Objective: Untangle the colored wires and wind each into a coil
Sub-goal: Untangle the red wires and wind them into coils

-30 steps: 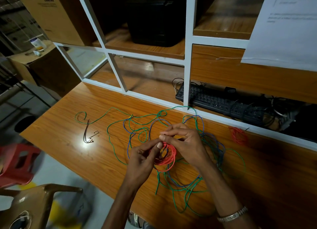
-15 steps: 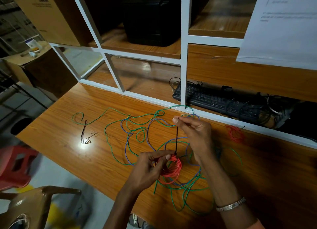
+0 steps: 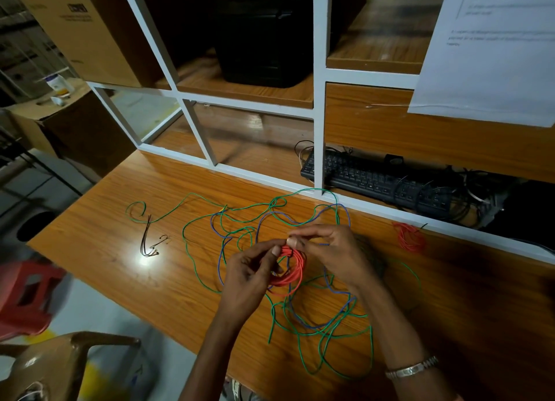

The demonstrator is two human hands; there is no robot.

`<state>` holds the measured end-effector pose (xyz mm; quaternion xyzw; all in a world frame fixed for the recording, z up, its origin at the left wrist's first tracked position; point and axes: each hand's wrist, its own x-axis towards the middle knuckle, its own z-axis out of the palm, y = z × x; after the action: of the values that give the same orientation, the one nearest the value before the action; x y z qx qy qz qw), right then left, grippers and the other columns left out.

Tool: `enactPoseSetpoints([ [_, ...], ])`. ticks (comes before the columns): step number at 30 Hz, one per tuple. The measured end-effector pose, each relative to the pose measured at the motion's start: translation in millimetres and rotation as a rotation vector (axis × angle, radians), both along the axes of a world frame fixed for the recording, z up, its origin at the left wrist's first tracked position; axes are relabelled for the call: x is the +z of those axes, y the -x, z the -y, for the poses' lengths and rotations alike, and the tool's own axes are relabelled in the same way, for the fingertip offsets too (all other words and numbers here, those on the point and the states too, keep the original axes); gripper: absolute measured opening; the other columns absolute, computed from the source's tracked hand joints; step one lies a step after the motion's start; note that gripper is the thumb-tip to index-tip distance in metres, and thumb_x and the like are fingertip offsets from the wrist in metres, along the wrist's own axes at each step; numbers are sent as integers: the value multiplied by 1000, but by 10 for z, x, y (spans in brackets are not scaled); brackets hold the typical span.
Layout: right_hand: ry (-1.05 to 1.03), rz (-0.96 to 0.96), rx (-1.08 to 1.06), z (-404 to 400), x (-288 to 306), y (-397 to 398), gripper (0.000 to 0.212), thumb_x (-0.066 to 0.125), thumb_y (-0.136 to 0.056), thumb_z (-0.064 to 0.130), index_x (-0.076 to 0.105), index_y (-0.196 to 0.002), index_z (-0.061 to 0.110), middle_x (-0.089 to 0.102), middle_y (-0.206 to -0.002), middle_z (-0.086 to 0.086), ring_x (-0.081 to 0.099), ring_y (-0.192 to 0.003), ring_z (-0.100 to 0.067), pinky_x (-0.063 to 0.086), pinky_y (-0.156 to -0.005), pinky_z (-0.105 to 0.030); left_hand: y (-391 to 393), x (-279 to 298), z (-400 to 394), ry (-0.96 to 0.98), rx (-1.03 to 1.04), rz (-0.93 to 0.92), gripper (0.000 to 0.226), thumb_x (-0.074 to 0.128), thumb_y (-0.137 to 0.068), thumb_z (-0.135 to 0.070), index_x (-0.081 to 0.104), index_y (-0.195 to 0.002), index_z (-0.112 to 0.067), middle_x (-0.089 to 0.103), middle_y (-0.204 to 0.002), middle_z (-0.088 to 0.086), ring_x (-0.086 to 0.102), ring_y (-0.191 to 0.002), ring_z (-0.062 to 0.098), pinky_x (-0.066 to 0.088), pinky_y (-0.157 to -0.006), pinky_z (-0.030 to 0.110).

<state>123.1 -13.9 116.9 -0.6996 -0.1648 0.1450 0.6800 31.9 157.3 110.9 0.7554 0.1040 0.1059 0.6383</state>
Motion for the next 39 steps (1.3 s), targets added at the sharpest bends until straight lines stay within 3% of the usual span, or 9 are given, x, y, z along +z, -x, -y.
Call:
enactPoseSetpoints([
  [5, 20, 28, -68, -22, 1, -24, 5, 83, -85, 19, 80, -88, 16, 78, -91, 3, 71, -94, -12, 53, -83, -21, 26, 29, 13, 32, -68, -10, 20, 63, -103, -13, 79, -115, -13, 76, -82, 9, 73, -72, 20, 55, -63, 29],
  [11, -37, -46, -191, -123, -37, 7, 6, 79, -90, 15, 74, -86, 13, 77, -88, -2, 72, -88, -12, 57, -82, -34, -16, 67, -11, 17, -98, -24, 19, 67, -101, -11, 79, -116, -13, 81, -96, 8, 78, -77, 25, 58, -67, 32],
  [13, -95, -71, -199, -132, 0, 28, 7, 79, -89, 16, 74, -88, 11, 77, -88, -2, 72, -87, -16, 57, -83, -37, -31, 87, 7, 23, -34, -13, 18, 68, -100, -11, 80, -113, -14, 81, -95, 4, 78, -74, 25, 59, -67, 31],
  [18, -311, -122, -218, -87, 101, 48, 5, 77, -90, 13, 73, -88, 11, 71, -78, -3, 62, -76, -17, 51, -74, -29, -27, 206, 48, -48, -6, 41, 17, 68, -100, -8, 81, -110, -13, 79, -81, -2, 76, -66, 21, 57, -62, 26],
  [22, -243, -169, -296, -95, 6, 27, 6, 78, -90, 16, 75, -85, 16, 70, -75, 0, 59, -75, -17, 50, -75, -36, -10, 253, 68, -100, -75, 58, 18, 71, -98, -8, 82, -110, -15, 80, -87, 0, 74, -67, 18, 55, -63, 26],
  [27, -271, -56, -237, -83, 25, 84, 6, 78, -89, 17, 73, -85, 15, 72, -82, -2, 65, -81, -15, 53, -78, -31, -25, 205, 42, -82, -43, 6, 17, 70, -98, -7, 82, -106, -16, 80, -86, 0, 74, -65, 17, 55, -63, 29],
  [33, -276, -211, -267, -157, -73, 65, 5, 77, -91, 13, 75, -86, 14, 70, -79, -4, 63, -76, -20, 54, -74, -35, 38, 252, -6, -45, -88, 5, 16, 71, -97, -6, 82, -108, -10, 80, -85, 0, 71, -66, 17, 56, -64, 27],
  [39, -116, -329, -126, -90, -103, 31, 9, 74, -94, 22, 76, -97, 14, 76, -95, -7, 69, -90, -19, 55, -76, -34, 61, 24, 123, 167, 136, -25, 16, 67, -98, -2, 79, -107, -6, 79, -84, 9, 73, -67, 12, 56, -61, 22],
])
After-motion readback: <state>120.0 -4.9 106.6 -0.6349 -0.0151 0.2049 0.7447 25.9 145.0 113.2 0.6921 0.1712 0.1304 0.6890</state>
